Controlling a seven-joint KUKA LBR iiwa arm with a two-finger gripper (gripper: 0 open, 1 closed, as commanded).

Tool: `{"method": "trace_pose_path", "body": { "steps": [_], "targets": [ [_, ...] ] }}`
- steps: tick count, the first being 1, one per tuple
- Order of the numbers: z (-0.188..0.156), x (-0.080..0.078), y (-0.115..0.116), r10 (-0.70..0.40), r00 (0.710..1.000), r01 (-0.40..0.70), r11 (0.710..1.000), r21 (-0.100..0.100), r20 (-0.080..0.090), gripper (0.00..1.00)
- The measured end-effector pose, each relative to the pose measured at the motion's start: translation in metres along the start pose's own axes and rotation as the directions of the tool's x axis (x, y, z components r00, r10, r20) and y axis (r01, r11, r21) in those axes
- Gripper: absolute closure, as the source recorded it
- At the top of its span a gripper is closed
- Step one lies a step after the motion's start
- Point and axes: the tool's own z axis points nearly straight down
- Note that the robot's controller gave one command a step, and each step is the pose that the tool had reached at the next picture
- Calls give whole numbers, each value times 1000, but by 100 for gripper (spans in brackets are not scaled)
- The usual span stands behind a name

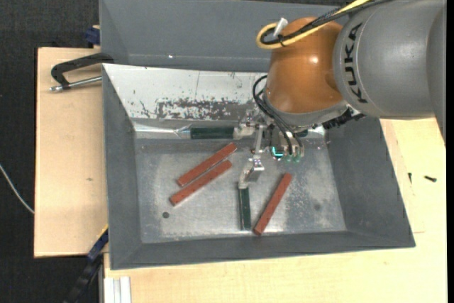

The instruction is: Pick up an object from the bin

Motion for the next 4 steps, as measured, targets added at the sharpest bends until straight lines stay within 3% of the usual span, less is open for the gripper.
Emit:
{"method": "trace_pose_path", "body": {
  "steps": [1,2,3,4],
  "targets": [
    [-4,-1,0,1,1000,-1,1000,0,7,0],
    [63,-25,45,-171,985,171,985,3,19,100],
    [65,-24,46,-170,985,170,985,3,20,100],
    [-60,-23,14,-165,986,165,986,2,14,100]
  ]
}}
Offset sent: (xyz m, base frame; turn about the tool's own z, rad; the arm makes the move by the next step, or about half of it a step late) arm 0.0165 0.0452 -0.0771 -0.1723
